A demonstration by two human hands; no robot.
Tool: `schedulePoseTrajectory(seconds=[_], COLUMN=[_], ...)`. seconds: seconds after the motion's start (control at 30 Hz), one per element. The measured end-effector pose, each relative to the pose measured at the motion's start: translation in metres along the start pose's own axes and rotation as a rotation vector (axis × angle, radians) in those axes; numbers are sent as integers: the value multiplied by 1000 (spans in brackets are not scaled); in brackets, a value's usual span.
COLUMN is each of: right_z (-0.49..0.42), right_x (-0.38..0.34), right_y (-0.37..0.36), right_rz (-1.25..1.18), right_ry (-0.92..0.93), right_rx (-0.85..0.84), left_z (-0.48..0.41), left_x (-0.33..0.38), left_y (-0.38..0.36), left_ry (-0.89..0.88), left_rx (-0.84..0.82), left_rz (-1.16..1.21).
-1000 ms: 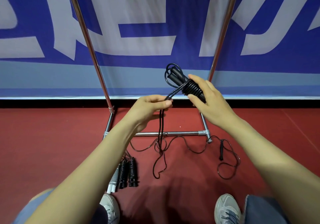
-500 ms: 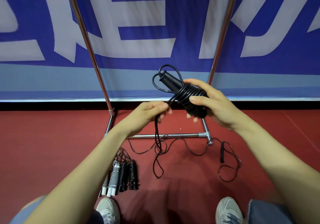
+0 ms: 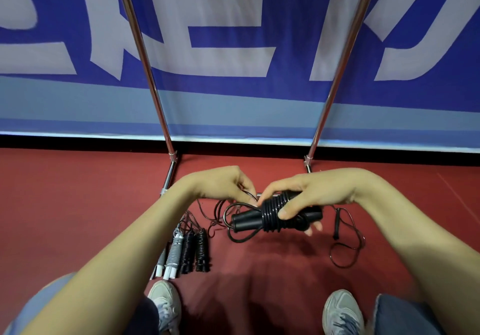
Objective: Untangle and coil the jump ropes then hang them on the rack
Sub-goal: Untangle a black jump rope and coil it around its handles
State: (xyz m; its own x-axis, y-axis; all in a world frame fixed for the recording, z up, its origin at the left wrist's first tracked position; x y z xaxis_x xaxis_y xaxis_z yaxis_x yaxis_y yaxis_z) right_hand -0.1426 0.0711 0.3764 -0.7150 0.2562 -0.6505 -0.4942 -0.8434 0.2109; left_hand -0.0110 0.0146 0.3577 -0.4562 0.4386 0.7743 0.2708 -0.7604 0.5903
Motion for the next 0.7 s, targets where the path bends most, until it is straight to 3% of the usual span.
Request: schedulePoseTrajectory(seconds=[0.13, 0.33, 0.5, 0.63, 0.7], right_z=[-10, -17, -15, -15, -11], right_x=[6, 3, -4, -6, -5], right_y=[11, 25, 32, 35, 38], right_rz=[59, 141, 312, 261, 242], right_ry=[-143, -122, -11, 29, 36], right_rx=[157, 438, 826, 900, 944], left_z=[-7, -2, 9, 6, 5], left_x=[4, 23, 32, 37, 32], left_y=[9, 9, 21, 17, 17], left_ry=[55, 37, -62, -61, -30], left_rx=[178, 416, 747, 778, 785], left_rz=[-258, -563, -434, -342, -179])
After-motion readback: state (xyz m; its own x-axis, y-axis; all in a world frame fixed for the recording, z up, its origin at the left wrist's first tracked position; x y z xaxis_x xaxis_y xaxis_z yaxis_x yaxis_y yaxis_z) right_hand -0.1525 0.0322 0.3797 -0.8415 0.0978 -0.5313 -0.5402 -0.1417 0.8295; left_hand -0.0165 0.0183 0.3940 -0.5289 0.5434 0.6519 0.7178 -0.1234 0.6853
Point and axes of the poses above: each hand's wrist, its own z-axis away from the middle knuckle, its own y-axis out of the back of the hand, x = y × z, the point moved 6 cm from there along -z, towards the middle knuckle, and after that the axes turned 11 degrees about -y, right-handed, at the moved point
